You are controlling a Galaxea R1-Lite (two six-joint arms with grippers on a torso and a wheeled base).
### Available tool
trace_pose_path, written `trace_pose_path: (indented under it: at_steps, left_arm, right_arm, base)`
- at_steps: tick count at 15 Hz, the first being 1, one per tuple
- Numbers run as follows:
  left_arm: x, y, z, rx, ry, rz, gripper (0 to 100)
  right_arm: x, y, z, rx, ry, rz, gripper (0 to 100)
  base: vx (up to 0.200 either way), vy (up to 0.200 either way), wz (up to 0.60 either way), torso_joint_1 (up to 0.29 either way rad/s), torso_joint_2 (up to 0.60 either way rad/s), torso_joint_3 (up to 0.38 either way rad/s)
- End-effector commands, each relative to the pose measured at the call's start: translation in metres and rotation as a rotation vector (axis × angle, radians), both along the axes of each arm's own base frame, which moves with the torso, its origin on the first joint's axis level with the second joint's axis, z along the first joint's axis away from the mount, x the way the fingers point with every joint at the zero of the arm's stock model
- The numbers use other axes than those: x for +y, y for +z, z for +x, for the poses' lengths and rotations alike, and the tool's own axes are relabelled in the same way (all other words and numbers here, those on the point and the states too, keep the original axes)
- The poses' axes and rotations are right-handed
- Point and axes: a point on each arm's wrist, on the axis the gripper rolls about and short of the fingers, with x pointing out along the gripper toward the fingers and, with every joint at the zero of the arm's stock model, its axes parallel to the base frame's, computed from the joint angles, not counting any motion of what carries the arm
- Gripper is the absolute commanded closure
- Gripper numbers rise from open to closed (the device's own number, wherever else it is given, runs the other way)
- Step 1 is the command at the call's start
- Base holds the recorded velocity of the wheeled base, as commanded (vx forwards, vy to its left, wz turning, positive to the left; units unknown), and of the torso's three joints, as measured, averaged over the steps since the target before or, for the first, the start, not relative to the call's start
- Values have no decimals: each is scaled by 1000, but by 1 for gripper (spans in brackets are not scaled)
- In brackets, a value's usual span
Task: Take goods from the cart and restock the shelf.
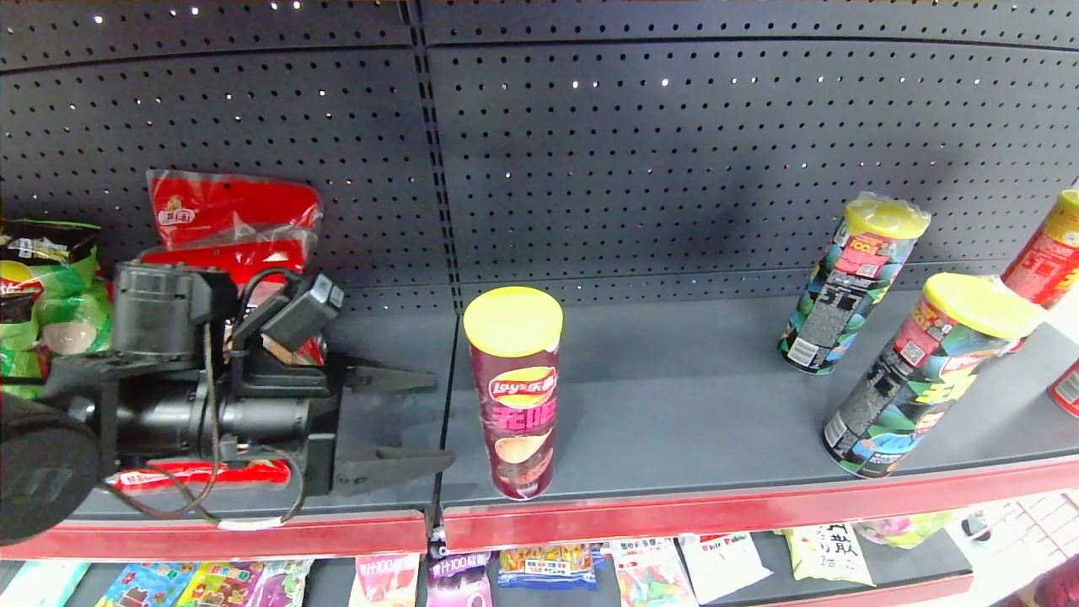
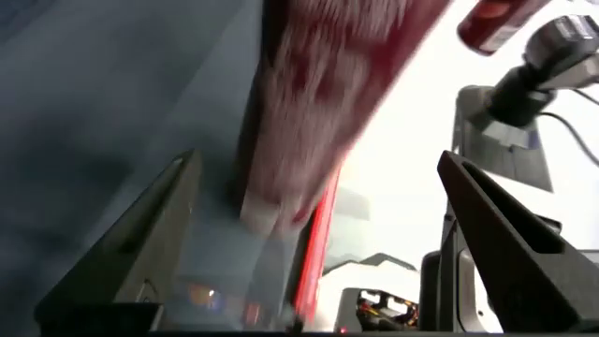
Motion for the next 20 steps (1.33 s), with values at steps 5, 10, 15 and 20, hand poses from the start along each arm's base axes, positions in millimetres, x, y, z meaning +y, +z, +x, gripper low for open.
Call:
trace_pose_path:
  at_steps: [5,10,15,20]
  left_arm:
    - [40,-4,-76,-27,132,1,0]
    - [45,2,-102,-36,220,-2,0]
    - [45,6,-103,-47,240,-4,0]
    - [45,6,-102,-49,248,0,0]
  right_arm:
    - [45,64,92,109,261,-19,100]
    - [90,86,163,140,347,-21,100]
    - [144,80,245,38,289,-5,100]
    - [194,66,306,-13,256,49,100]
  base:
    - [0,0,0,0,0,0]
    - [0,0,0,0,0,0]
    - [0,0,0,0,0,0]
    - [0,0,0,0,0,0]
